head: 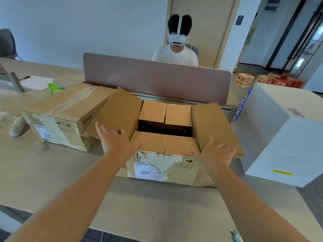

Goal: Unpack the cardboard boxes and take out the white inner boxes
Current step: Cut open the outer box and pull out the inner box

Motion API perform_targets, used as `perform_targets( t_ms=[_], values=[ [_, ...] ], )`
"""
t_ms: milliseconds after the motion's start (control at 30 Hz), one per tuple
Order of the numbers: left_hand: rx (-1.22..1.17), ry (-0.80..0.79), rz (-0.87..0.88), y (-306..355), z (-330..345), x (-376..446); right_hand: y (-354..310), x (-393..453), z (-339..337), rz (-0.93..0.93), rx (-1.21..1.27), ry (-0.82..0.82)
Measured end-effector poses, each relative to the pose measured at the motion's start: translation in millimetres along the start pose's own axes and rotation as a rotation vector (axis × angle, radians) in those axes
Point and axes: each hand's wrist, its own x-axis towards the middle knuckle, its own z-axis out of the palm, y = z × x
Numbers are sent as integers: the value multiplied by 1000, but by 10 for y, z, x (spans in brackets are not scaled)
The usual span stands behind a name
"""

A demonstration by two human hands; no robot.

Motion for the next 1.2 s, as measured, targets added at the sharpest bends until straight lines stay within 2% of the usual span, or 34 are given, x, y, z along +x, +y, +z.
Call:
perform_targets(
  t_ms=[100, 233, 333, 433, 533, 633, 733, 800, 900, 1033, 1100, 1200],
  values=[
    [-219, -94, 14, 42, 168, 96, -96, 77, 126, 12, 266, -67],
    [-742, -146, 76, 82, 309, 202, -253, 122, 144, 37, 578, -124],
    [-925, -171, 110, 78, 372, 303, -339, 159, 130, 54, 774, -153],
    [-1025, -157, 157, 13, 413, 449, -387, 205, 133, 53, 819, -154],
    [-943, -133, 218, -47, 383, 580, -442, 248, 94, 76, 730, -177],
    [-671, -115, 264, -62, 291, 726, -509, 321, 74, 79, 528, -138],
    [-439, -6, 460, 14, 231, 881, -555, 425, 81, -67, 306, -19],
    [-328, 26, 613, 120, 184, 952, -607, 511, 93, -190, 239, 4],
    [-303, -75, 736, 339, 138, 1051, -722, 624, 134, -269, 170, -10],
    [-301, -257, 747, 571, 135, 1153, -825, 770, 151, -270, 63, -53],
    [-332, -274, 746, 608, 153, 1192, -851, 832, 150, -258, 43, -76],
    [-428, -201, 754, 586, 157, 1218, -873, 866, 126, -239, 60, -93]
  ],
)
